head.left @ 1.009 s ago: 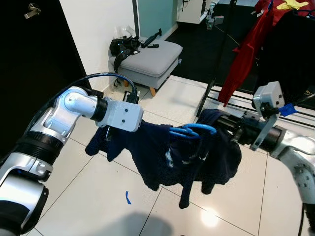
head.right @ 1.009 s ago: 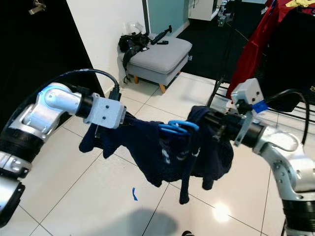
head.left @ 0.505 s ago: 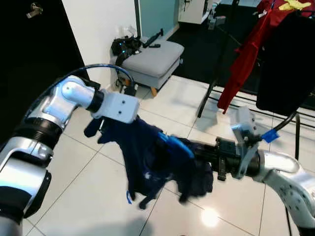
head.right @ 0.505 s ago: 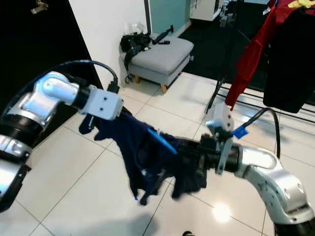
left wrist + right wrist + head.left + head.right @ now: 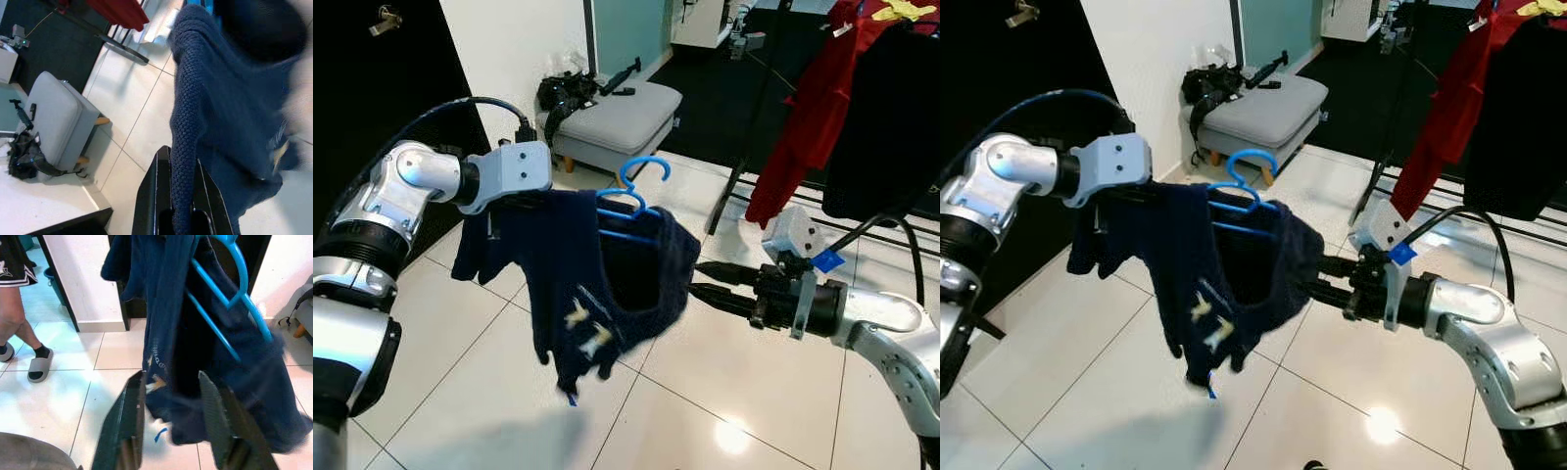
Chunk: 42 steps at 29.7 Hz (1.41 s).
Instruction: Hang hanger
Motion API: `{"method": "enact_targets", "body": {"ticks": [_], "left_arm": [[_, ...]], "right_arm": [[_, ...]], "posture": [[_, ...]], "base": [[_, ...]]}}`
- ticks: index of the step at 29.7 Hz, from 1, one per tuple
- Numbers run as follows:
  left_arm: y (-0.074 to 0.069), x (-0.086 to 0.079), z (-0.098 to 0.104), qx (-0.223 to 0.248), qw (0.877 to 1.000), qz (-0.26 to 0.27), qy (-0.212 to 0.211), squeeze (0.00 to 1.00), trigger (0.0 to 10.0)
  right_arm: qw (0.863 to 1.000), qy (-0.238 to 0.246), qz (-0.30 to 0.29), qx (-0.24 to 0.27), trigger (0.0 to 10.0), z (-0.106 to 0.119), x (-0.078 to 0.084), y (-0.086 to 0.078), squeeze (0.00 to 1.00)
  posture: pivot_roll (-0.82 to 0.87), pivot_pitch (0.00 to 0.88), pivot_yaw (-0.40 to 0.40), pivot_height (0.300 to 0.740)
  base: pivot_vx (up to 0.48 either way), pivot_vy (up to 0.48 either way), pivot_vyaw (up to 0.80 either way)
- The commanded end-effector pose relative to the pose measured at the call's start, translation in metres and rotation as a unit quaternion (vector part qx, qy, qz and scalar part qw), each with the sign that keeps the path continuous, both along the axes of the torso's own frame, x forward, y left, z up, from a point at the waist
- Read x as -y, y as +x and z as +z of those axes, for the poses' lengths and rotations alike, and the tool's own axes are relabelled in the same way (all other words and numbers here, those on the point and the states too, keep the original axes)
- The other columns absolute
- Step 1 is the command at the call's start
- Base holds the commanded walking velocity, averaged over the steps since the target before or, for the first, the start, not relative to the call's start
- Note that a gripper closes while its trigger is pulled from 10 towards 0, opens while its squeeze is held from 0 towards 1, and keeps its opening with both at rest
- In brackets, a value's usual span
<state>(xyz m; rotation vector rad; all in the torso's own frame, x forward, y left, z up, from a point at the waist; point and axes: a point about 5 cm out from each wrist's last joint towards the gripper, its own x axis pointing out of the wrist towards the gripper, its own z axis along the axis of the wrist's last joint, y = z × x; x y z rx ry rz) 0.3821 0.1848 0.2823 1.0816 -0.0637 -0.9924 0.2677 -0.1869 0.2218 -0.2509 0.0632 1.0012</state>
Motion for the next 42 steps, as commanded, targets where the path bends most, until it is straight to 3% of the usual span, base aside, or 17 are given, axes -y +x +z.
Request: {"method": "enact_targets", "body": {"ticks": [1,11,12,13,14,15,17,18,19,20,21,25,29,30,33,37,42], "left_arm": [[-0.001,-0.003,-0.003,-0.004,1.0,0.0,-0.022,0.0,10.0],[0.008,-0.003,0.001,-0.008,0.982,0.053,-0.18,0.0,10.0],[0.011,0.0,0.007,-0.013,0.966,0.062,-0.252,0.0,10.0],[0.011,0.0,0.007,-0.013,0.966,0.062,-0.252,0.0,10.0],[0.013,0.005,0.013,-0.022,0.941,0.068,-0.331,0.0,10.0],[0.013,0.005,0.013,-0.022,0.941,0.068,-0.331,0.0,10.0],[0.016,0.013,0.018,-0.04,0.891,0.073,-0.447,0.0,10.0],[0.016,0.013,0.018,-0.04,0.891,0.073,-0.447,0.0,10.0],[0.019,0.016,0.015,-0.05,0.858,0.093,-0.502,0.0,10.0],[0.021,0.016,0.012,-0.057,0.837,0.107,-0.534,0.0,10.0],[0.023,0.017,0.007,-0.061,0.816,0.126,-0.56,0.0,10.0],[0.023,0.018,0.004,-0.059,0.813,0.131,-0.565,0.0,10.0],[0.013,0.042,0.005,-0.081,0.767,0.092,-0.63,0.0,10.0],[0.013,0.042,0.005,-0.081,0.767,0.092,-0.63,0.0,10.0],[-0.004,0.062,0.011,-0.067,0.783,0.034,-0.618,0.0,10.0],[-0.029,0.093,-0.005,-0.037,0.811,-0.006,-0.583,0.0,10.0],[-0.05,0.107,-0.017,-0.039,0.818,-0.032,-0.573,0.0,10.0]], "right_arm": [[1.0,0.002,-0.007,0.013,10.0,0.004,0.004,0.001,1.0],[0.996,-0.003,-0.079,0.046,10.0,0.012,0.024,0.005,1.0],[0.991,0.008,-0.122,0.057,10.0,0.012,0.031,0.009,1.0],[0.991,0.008,-0.122,0.057,10.0,0.012,0.031,0.009,1.0],[0.982,0.026,-0.172,0.072,10.0,0.014,0.039,0.014,1.0],[0.982,0.026,-0.172,0.072,10.0,0.014,0.039,0.014,1.0],[0.964,0.078,-0.237,0.094,10.0,0.017,0.048,0.019,1.0],[0.964,0.078,-0.237,0.094,10.0,0.017,0.048,0.019,1.0],[0.956,0.134,-0.242,0.102,10.0,0.022,0.048,0.018,0.5],[0.95,0.172,-0.24,0.105,10.0,0.026,0.047,0.017,0.5],[0.943,0.211,-0.232,0.107,10.0,0.029,0.044,0.015,0.0],[0.942,0.222,-0.228,0.107,10.0,0.029,0.043,0.014,0.0],[0.909,0.317,-0.258,0.084,10.0,0.021,0.033,0.02,0.0],[0.909,0.317,-0.258,0.084,10.0,0.021,0.033,0.02,0.0],[0.863,0.41,-0.284,0.085,10.0,0.028,0.039,0.026,0.0],[0.782,0.53,-0.312,0.103,10.0,0.048,0.058,0.034,0.0],[0.76,0.547,-0.335,0.11,10.0,0.053,0.07,0.041,0.0]], "posture": [[-0.02,0.15,0.059,0.74],[-0.03,0.153,0.062,0.74],[-0.03,0.153,0.062,0.74],[-0.03,0.153,0.062,0.74],[-0.03,0.156,0.065,0.74],[-0.03,0.156,0.065,0.74],[-0.03,0.157,0.068,0.74],[-0.03,0.157,0.068,0.74],[-0.03,0.159,0.069,0.74],[-0.03,0.159,0.069,0.74],[-0.04,0.159,0.069,0.74],[-0.04,0.159,0.069,0.74],[-0.04,0.168,0.067,0.74],[-0.04,0.168,0.067,0.74],[-0.03,0.17,0.066,0.74],[-0.02,0.173,0.069,0.74],[-0.02,0.173,0.065,0.74]], "base": [[0.0,0.0,0.0],[0.0,0.0,0.0],[0.0,0.0,0.0],[0.0,0.0,0.0],[0.0,0.0,0.0],[0.0,0.0,0.0],[0.0,0.0,0.0],[0.0,0.0,0.0],[0.0,0.0,0.0],[0.0,0.0,0.0],[0.0,0.0,0.0],[0.0,0.0,0.0],[0.0,0.0,0.0],[0.0,0.0,0.0],[0.0,0.0,0.0],[0.0,0.0,0.0],[0.0,0.0,0.0]]}}
